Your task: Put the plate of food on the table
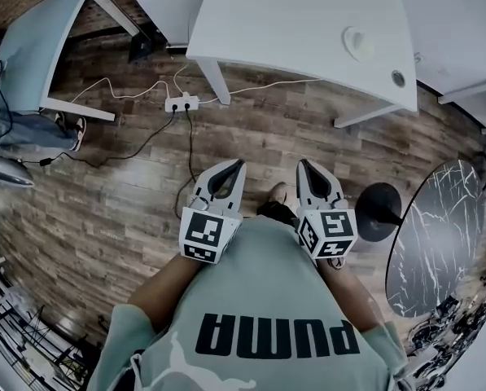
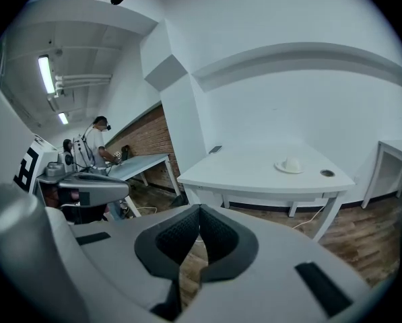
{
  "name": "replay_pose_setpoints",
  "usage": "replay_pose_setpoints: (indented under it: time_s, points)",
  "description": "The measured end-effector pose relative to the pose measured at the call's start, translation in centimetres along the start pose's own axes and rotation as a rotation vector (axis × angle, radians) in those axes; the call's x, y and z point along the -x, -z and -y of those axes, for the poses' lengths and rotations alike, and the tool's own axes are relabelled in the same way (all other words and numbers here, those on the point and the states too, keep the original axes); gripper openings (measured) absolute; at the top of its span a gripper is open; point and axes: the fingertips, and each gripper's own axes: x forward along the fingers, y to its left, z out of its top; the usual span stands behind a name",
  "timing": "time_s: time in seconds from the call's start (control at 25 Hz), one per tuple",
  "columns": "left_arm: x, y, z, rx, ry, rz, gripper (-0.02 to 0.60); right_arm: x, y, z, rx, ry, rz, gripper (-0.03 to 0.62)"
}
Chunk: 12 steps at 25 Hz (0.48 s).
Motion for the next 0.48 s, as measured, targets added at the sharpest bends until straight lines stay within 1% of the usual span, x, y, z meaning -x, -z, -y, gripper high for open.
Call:
replay_pose_setpoints:
  time_s: [0.32, 0.48]
  points:
    - [-2.6, -1.6, 2.4, -0.023, -0.034, 0.006, 0.006, 0.6, -1.5, 3.3, 0.063, -0.033, 0.035, 0.008]
    - [-3.7, -2.4, 3.4, -0.034, -0.038, 0.006, 0.006, 1.0, -2.1, 4.8, 0.07, -0.038, 0.048, 0.008]
